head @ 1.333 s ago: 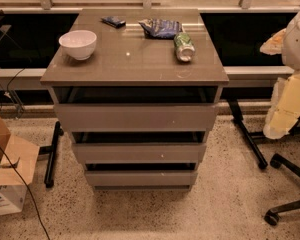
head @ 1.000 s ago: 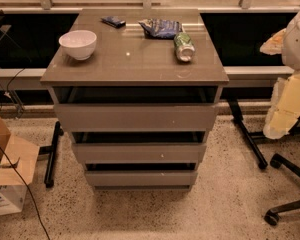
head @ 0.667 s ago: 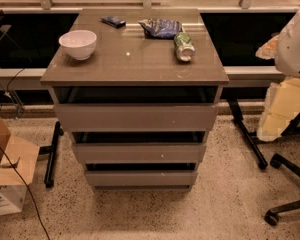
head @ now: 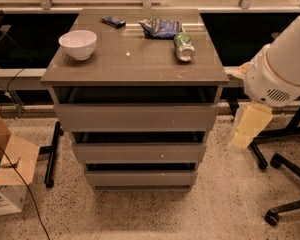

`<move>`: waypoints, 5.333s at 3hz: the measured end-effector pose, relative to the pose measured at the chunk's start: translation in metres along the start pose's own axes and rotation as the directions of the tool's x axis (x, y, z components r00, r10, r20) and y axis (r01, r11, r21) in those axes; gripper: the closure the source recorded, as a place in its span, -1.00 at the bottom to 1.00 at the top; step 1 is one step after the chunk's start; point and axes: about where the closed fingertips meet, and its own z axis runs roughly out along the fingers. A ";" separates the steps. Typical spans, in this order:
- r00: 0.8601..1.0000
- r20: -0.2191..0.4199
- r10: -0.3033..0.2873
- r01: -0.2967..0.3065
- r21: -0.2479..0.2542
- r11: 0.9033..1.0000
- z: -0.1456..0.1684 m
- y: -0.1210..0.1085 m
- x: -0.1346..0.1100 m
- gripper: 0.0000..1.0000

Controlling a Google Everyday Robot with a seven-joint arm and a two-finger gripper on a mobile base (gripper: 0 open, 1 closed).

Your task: Open top drawer

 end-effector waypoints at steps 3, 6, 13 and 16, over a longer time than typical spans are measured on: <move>0.981 0.184 0.058 -0.047 -0.065 0.997 0.108 -0.030 -0.018 -1.00; 0.989 0.132 0.071 -0.057 -0.106 0.993 0.171 -0.034 -0.025 -1.00; 0.967 0.243 0.072 -0.025 -0.195 0.980 0.311 -0.105 -0.058 0.31; 0.975 0.220 0.032 0.029 -0.268 0.963 0.295 -0.063 -0.052 0.33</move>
Offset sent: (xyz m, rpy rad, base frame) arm 0.0722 0.0303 -0.1005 0.2471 0.0120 0.0138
